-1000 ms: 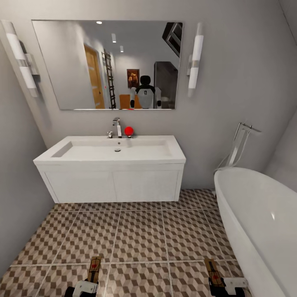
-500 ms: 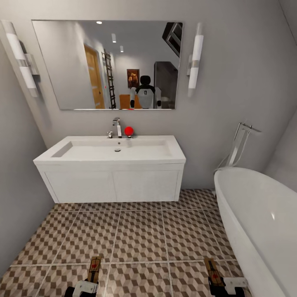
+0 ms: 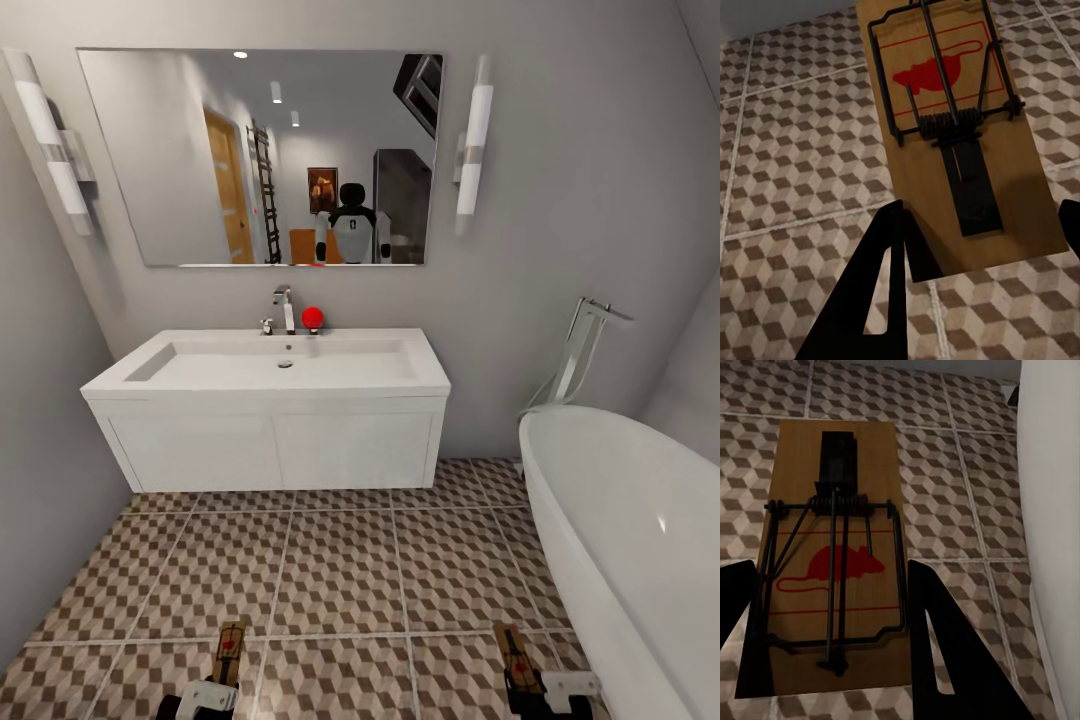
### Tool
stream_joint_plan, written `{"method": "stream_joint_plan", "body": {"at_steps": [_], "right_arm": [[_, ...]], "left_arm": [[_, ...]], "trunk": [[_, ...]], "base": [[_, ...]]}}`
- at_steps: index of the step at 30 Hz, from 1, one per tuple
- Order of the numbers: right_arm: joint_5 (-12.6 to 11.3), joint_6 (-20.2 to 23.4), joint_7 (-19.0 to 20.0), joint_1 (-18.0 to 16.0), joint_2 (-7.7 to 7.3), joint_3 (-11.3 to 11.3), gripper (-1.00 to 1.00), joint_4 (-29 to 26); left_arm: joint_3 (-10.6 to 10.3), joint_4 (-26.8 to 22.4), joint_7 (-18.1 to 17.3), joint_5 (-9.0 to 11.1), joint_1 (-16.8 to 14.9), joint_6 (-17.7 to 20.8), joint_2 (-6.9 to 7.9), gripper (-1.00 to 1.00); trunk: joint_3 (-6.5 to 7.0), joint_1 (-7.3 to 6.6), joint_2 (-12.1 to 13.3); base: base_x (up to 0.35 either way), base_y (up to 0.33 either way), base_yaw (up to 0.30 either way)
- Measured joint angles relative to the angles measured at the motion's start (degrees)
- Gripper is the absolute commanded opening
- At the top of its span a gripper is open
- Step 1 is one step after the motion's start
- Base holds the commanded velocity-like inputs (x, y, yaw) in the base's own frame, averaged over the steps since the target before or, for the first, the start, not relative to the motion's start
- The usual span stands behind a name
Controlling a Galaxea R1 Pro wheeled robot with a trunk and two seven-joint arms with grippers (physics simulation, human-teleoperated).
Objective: Take the four mousetraps from the cabinet in the bathroom and place them on the bathroom floor. Make sure all four end up on the same floor surface, and ensure that at least two of them are either under or directly next to the same bathroom sink.
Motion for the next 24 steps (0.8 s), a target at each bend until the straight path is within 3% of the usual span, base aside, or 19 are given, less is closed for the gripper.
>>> {"method": "stream_joint_plan", "body": {"at_steps": [2,6,8,11,15,16,18,24], "right_arm": [[0.0,0.0,0.0,0.0,0.01,0.0,-1.00,0.1],[0.0,0.1,0.0,0.0,0.08,0.1,-1.00,0.5],[0.0,0.3,0.0,0.0,0.14,0.1,-1.00,0.5],[0.4,1.7,-0.1,0.0,0.17,0.1,-1.00,0.0],[0.6,5.2,-0.5,-0.8,0.18,0.1,-1.00,-0.5],[0.6,7.3,-1.0,-2.4,0.21,0.1,-1.00,-0.6],[0.6,9.1,-1.2,-4.0,0.24,0.1,-1.00,-0.7],[0.6,15.6,-1.4,-9.6,0.88,0.1,-1.00,-0.7]], "left_arm": [[0.1,-0.1,0.1,0.2,0.0,0.1,-0.05,-1.00],[0.4,-0.3,0.3,2.8,0.1,2.3,-0.08,-1.00],[0.5,-0.7,0.2,4.6,0.1,6.6,-0.04,-1.00],[0.5,-5.0,-0.1,7.3,0.0,16.7,0.92,-1.00],[0.5,-13.0,-0.2,8.1,0.0,25.4,2.34,-1.00],[0.5,-17.2,-0.3,8.2,0.0,30.6,2.95,-1.00],[0.7,-20.4,-0.3,8.3,0.0,35.3,3.49,-1.00],[0.9,-24.5,-0.2,8.5,-0.1,39.6,4.23,-1.00]], "trunk": [[0.00,0.00,0.0],[0.00,0.00,0.0],[0.00,0.00,0.0],[0.00,0.00,0.0],[0.00,0.00,0.0],[0.02,0.00,0.0],[0.01,0.00,0.0],[0.01,0.00,0.0]], "base": [[0.000,0.000,0.000],[0.000,0.000,0.000],[0.000,0.000,0.000],[0.000,0.000,0.000],[0.000,0.000,0.000],[0.000,0.000,0.000],[0.000,0.000,0.000],[0.000,0.000,0.000]]}}
